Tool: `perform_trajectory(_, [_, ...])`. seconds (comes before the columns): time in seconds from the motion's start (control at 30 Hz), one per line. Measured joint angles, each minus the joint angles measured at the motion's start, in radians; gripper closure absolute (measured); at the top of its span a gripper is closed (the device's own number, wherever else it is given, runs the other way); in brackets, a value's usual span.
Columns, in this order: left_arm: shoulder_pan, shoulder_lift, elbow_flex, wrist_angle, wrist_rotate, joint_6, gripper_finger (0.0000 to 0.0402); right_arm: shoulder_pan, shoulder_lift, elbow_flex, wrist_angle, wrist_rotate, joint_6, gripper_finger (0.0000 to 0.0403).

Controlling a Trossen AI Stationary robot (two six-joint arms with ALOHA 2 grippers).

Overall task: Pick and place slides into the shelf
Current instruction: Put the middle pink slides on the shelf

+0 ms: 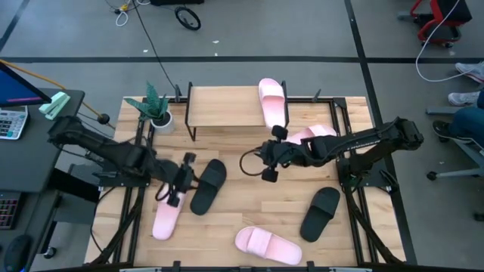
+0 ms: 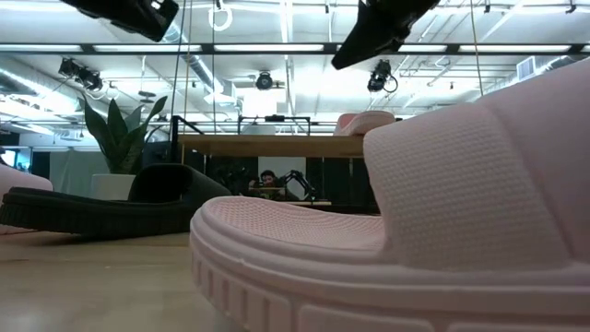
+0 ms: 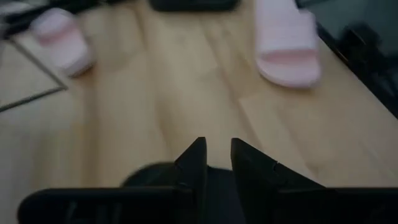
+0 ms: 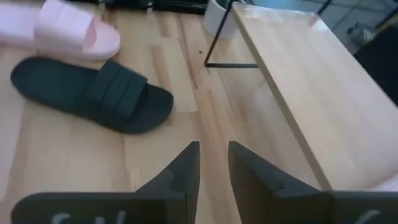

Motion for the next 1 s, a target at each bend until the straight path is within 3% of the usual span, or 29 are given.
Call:
perform_trajectory(0.3, [-0.143,0.124,0.004,0.112,-0.005,-0.018,0.0338,0.019,0.003,-0.054,0.004,0.000,0.191,0.0314])
perform_trajectory(0.53, [-0.237,0.208,0.004,0.033,-0.068,-0.145,0.0333,0.089,0.004,-0.100,-0.005,-0.003,0.234,0.0316])
perform_trajectory(0.77, [-0.260,0.279,0.003,-0.241,-0.128,-0.286,0.0267,0.140,0.004,-0.101,-0.004,-0.002,0.223,0.0316])
perform_trajectory(1.0, [-0.272,0.300,0.003,-0.360,-0.126,-0.399,0.0197,0.165,0.004,-0.101,-0.004,-0.001,0.222,0.0315])
